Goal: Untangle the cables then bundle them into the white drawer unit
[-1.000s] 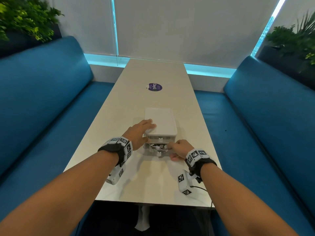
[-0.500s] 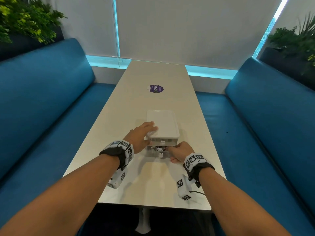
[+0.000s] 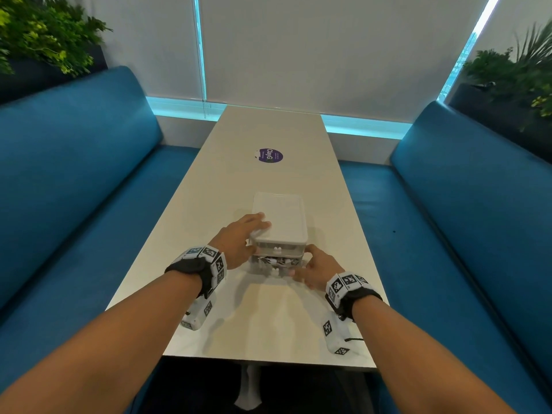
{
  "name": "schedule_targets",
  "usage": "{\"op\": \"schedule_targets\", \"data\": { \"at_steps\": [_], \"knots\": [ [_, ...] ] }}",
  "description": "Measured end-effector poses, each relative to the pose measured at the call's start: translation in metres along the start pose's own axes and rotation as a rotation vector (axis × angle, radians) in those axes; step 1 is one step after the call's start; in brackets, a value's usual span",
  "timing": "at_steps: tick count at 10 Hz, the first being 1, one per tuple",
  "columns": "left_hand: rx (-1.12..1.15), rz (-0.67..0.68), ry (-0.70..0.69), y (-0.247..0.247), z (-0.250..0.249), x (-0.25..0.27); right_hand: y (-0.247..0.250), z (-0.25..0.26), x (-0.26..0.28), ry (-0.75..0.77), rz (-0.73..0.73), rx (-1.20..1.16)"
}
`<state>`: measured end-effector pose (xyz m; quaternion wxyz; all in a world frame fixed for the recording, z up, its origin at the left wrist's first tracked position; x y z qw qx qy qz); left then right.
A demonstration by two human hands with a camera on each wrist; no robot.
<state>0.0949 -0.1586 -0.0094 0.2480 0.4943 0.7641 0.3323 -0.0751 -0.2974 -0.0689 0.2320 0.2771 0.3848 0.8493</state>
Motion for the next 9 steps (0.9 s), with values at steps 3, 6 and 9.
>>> {"op": "schedule_targets", "data": {
  "at_steps": [3,6,9],
  "knots": [
    [0.008,-0.013,-0.011,-0.003,-0.003,0.003,0.010,0.007,-0.001,-0.021,-0.147,0.126],
    [0.032,-0.043,-0.018,-0.007,0.003,0.004,0.008,0.006,-0.001,-0.024,-0.105,0.058],
    [0.388,-0.197,0.015,-0.013,0.016,0.031,-0.003,0.000,0.011,-0.026,-0.099,-0.137]
  ]
}}
Point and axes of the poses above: each hand's wrist, its own x-axis away from the middle knuckle, its own y-axis out of the back of the hand, z = x × y, the point moved 7 cm from there along -x, towards the middle knuckle, and after that the axes turned 7 degrees about x, right-handed, at the moved point
